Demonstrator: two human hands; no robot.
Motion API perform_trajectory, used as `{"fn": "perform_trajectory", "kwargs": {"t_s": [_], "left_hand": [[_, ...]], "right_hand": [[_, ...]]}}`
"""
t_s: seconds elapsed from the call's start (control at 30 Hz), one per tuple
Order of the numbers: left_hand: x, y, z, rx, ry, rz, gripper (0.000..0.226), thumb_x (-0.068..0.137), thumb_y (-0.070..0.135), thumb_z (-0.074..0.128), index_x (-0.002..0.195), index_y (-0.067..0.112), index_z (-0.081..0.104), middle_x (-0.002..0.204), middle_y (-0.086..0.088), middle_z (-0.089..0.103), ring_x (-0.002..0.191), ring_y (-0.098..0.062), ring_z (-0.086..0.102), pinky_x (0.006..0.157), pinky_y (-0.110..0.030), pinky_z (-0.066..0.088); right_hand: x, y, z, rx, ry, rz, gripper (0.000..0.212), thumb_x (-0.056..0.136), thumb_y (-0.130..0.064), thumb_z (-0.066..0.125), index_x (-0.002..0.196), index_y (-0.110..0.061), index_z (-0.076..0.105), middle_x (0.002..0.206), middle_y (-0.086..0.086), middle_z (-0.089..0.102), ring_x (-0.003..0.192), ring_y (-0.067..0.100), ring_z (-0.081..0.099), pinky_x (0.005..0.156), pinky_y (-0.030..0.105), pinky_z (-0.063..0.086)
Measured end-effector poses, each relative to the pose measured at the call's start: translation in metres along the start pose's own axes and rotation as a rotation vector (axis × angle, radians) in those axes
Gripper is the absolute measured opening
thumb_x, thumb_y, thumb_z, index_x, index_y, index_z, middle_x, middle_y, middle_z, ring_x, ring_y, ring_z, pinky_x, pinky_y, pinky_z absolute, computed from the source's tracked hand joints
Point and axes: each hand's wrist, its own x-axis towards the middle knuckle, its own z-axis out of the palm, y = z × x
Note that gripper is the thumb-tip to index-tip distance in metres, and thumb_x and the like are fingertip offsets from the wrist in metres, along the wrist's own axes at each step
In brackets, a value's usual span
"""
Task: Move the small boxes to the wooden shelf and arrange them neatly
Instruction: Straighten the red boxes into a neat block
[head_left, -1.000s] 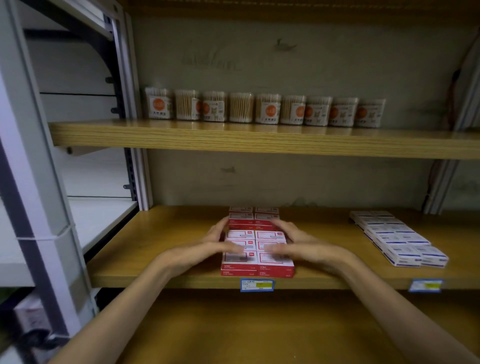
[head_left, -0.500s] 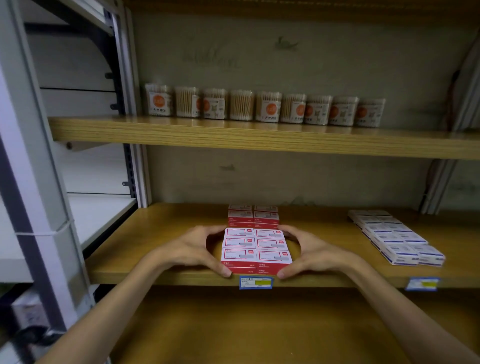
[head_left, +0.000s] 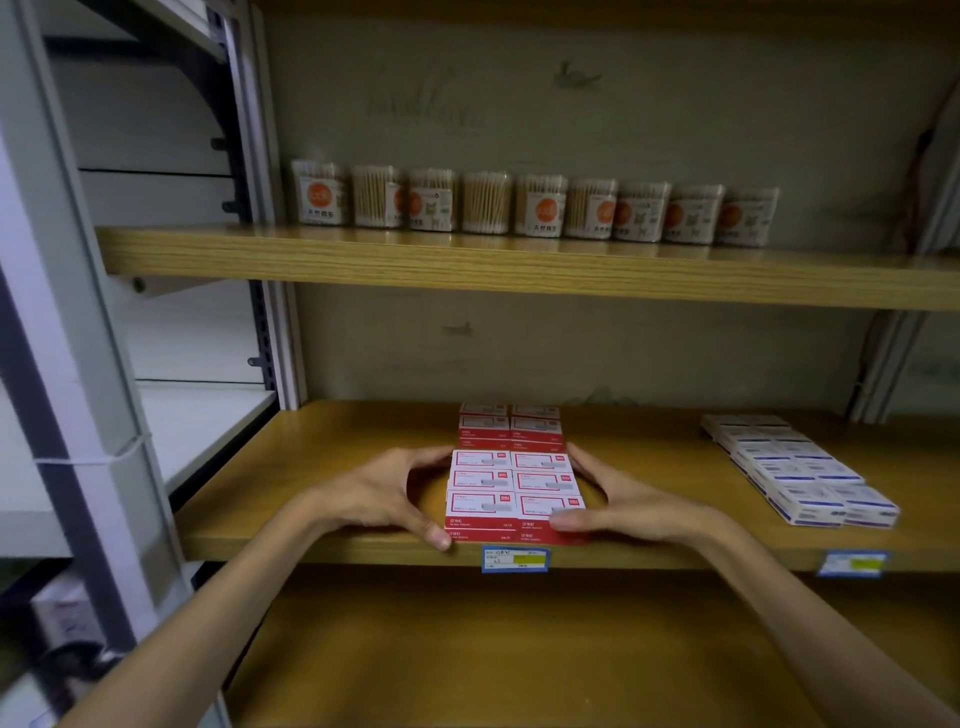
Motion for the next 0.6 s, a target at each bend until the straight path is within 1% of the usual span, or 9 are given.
{"fn": "perform_trajectory", "kwargs": {"t_s": [0.07, 0.13, 0.17, 0.23, 0.27, 0.33, 0.4, 0.43, 0.6], "left_hand": [[0.002, -0.001, 0.003, -0.01, 0.017, 0.004, 0.106, 0.062, 0.036, 0.094, 0.148, 0.042, 0.033, 0.132, 0.039, 0.047, 0.121, 0.024, 0.04, 0.105, -0.012, 0.03], [0.001, -0.002, 0.003, -0.004, 0.004, 0.009, 0.103, 0.062, 0.036, 0.094, 0.144, 0.047, 0.032, 0.129, 0.043, 0.046, 0.12, 0.025, 0.04, 0.102, -0.008, 0.03], [0.0, -0.004, 0.0, -0.006, -0.018, 0.004, 0.106, 0.062, 0.038, 0.094, 0.144, 0.047, 0.029, 0.131, 0.042, 0.043, 0.121, 0.023, 0.04, 0.103, -0.008, 0.03], [0.001, -0.007, -0.006, -0.083, -0.035, -0.047, 0.111, 0.061, 0.047, 0.092, 0.15, 0.043, 0.026, 0.141, 0.033, 0.039, 0.13, 0.011, 0.039, 0.111, -0.02, 0.032], [0.003, -0.008, -0.008, -0.174, 0.013, -0.081, 0.103, 0.065, 0.051, 0.088, 0.15, 0.041, 0.03, 0.143, 0.027, 0.041, 0.132, 0.002, 0.041, 0.111, -0.027, 0.034], [0.017, -0.009, -0.007, -0.362, 0.228, -0.133, 0.065, 0.083, 0.05, 0.071, 0.141, 0.036, 0.046, 0.138, 0.014, 0.053, 0.128, -0.009, 0.05, 0.105, -0.031, 0.041], [0.037, -0.007, -0.002, -0.457, 0.439, -0.217, 0.035, 0.096, 0.043, 0.058, 0.128, 0.029, 0.057, 0.125, 0.007, 0.063, 0.115, -0.011, 0.059, 0.1, -0.031, 0.045], [0.046, -0.004, 0.001, -0.477, 0.493, -0.261, 0.032, 0.098, 0.044, 0.056, 0.124, 0.026, 0.058, 0.122, 0.005, 0.065, 0.111, -0.012, 0.061, 0.098, -0.031, 0.045], [0.073, 0.005, 0.008, -0.51, 0.483, -0.34, 0.052, 0.097, 0.056, 0.046, 0.133, 0.02, 0.057, 0.132, 0.0, 0.062, 0.118, -0.018, 0.057, 0.1, -0.036, 0.039]], "right_hand": [[0.002, -0.001, 0.003, -0.038, -0.016, 0.008, 0.096, 0.073, -0.064, 0.074, 0.146, -0.051, 0.012, 0.143, -0.028, 0.04, 0.128, -0.004, 0.042, 0.111, 0.028, 0.035], [0.0, -0.007, 0.004, -0.036, -0.011, 0.02, 0.086, 0.076, -0.068, 0.067, 0.141, -0.052, 0.013, 0.129, -0.032, 0.043, 0.113, -0.01, 0.048, 0.097, 0.018, 0.04], [0.0, -0.01, 0.004, -0.004, 0.04, 0.025, 0.082, 0.077, -0.07, 0.062, 0.142, -0.049, 0.017, 0.124, -0.032, 0.044, 0.109, -0.01, 0.05, 0.091, 0.015, 0.04], [0.004, -0.008, 0.0, 0.056, 0.252, 0.044, 0.074, 0.084, -0.067, 0.056, 0.146, -0.035, 0.032, 0.131, -0.023, 0.049, 0.115, -0.002, 0.051, 0.094, 0.018, 0.039], [0.011, -0.003, -0.004, 0.073, 0.383, 0.059, 0.068, 0.092, -0.061, 0.055, 0.148, -0.025, 0.039, 0.138, -0.013, 0.053, 0.12, 0.005, 0.052, 0.097, 0.022, 0.04], [0.026, 0.006, -0.011, 0.069, 0.552, 0.094, 0.054, 0.099, -0.046, 0.054, 0.144, -0.016, 0.049, 0.139, 0.0, 0.058, 0.122, 0.012, 0.054, 0.1, 0.027, 0.042], [0.041, 0.011, -0.014, 0.085, 0.579, 0.151, 0.046, 0.1, -0.044, 0.052, 0.136, -0.015, 0.057, 0.133, 0.004, 0.063, 0.121, 0.017, 0.058, 0.105, 0.036, 0.046], [0.048, 0.011, -0.014, 0.108, 0.569, 0.184, 0.045, 0.1, -0.045, 0.051, 0.132, -0.015, 0.06, 0.129, 0.004, 0.066, 0.119, 0.019, 0.06, 0.106, 0.04, 0.047], [0.073, 0.01, -0.013, 0.204, 0.615, 0.261, 0.034, 0.097, -0.045, 0.057, 0.106, -0.012, 0.062, 0.106, 0.006, 0.071, 0.097, 0.021, 0.067, 0.091, 0.04, 0.054]]}}
